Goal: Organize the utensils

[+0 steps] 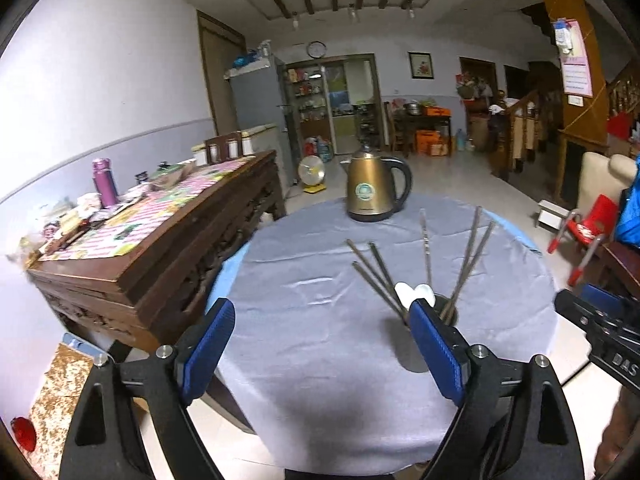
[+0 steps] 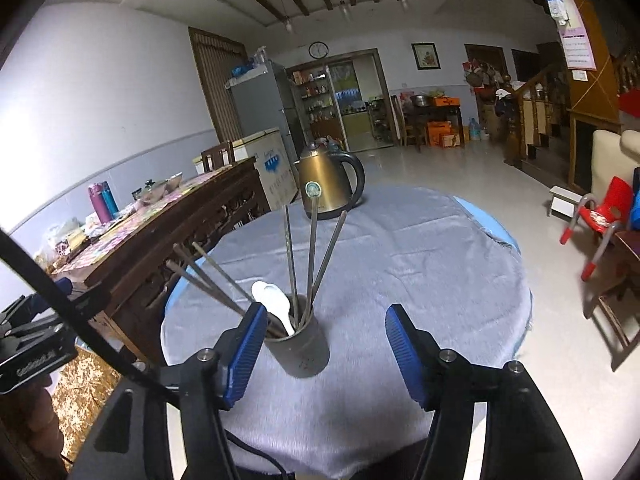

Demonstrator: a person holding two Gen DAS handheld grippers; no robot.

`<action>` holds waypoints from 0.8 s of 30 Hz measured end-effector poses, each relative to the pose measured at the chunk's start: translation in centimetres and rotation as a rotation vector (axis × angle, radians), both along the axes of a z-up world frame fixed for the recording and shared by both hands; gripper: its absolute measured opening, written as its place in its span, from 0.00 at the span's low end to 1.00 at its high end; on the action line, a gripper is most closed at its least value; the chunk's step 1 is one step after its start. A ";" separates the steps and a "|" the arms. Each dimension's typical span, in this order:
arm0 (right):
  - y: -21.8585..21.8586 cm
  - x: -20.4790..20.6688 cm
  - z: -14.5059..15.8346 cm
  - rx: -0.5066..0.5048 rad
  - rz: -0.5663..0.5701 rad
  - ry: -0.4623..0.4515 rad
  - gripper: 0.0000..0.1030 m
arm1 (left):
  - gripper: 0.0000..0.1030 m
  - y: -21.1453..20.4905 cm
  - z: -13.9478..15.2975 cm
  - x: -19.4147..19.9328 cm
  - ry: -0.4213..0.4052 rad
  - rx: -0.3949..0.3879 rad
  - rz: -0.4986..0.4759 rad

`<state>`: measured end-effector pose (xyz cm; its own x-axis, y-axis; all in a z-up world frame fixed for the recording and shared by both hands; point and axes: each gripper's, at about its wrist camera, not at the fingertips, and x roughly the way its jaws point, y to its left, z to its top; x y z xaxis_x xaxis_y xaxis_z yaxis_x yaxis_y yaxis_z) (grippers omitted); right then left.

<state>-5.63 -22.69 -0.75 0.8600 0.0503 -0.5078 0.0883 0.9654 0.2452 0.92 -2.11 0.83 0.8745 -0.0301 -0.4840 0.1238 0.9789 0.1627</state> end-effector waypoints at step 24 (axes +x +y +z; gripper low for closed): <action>4.3 -1.6 0.2 -0.037 -0.035 0.078 0.65 | 0.91 1.2 -0.4 -1.4 0.014 0.014 0.077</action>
